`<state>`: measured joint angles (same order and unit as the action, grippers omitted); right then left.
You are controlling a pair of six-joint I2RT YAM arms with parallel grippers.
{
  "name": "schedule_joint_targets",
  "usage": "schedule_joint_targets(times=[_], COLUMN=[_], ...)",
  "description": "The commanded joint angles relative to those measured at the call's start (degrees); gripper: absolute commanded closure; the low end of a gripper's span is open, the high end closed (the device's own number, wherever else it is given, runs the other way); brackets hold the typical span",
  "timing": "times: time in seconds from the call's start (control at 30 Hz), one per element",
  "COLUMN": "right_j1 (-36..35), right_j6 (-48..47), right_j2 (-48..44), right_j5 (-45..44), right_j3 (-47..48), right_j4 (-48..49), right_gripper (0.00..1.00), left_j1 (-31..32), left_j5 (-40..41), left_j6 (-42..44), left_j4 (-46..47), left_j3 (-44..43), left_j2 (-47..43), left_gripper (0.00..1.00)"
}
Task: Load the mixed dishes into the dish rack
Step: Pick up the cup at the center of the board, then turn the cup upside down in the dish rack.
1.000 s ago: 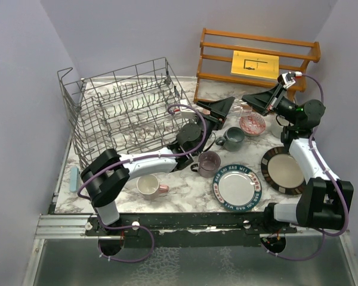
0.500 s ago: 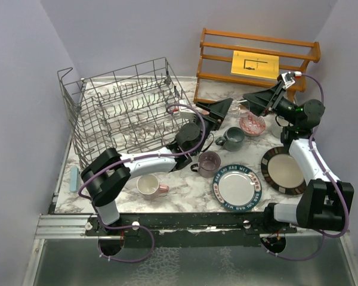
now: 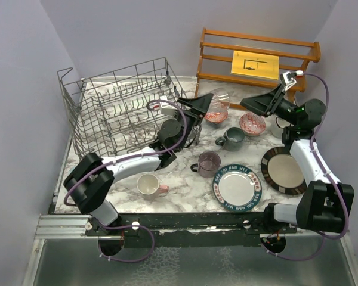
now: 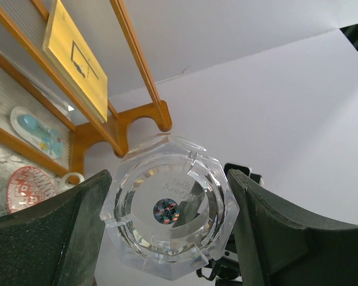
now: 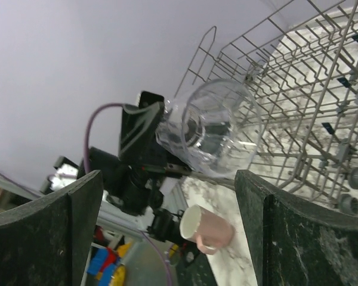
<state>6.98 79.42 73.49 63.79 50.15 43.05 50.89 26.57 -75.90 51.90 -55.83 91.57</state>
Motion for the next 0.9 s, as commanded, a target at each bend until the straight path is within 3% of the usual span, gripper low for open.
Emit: schedule_joint_targets(times=[0.0,0.23,0.37,0.63,0.87], right_j1=[1.3,2.3,2.4,2.4,2.4], right_j6=[-15.8,-44.2,-54.6,-57.1,-57.5], right_j2=[-1.1,-5.3,-6.9,-6.1,-5.6], right_j5=[6.7,10.0,9.2,8.6,8.1], right_j3=[0.9,-1.8,-3.6,-4.6,-4.5], right_j4=[-3.2,-18.7,-25.3,-26.4,-27.4], right_gripper=[0.09,0.07,0.07,0.07,0.07], left_j1=[-2.8,-9.6,-16.5,-34.9,-47.9], left_j5=[-4.3,-7.4,-12.6,-23.1,-23.1], left_j6=[3.6,15.1,21.3,37.2,55.1], left_j4=[-5.0,-30.7,-46.9,-70.0,-86.0], left_j3=[0.6,-5.2,-12.4,-29.2,-43.3], left_j2=[-6.4,-14.3,-15.1,-11.5,-2.2], left_gripper=[1.00,1.00,1.00,1.00,1.00])
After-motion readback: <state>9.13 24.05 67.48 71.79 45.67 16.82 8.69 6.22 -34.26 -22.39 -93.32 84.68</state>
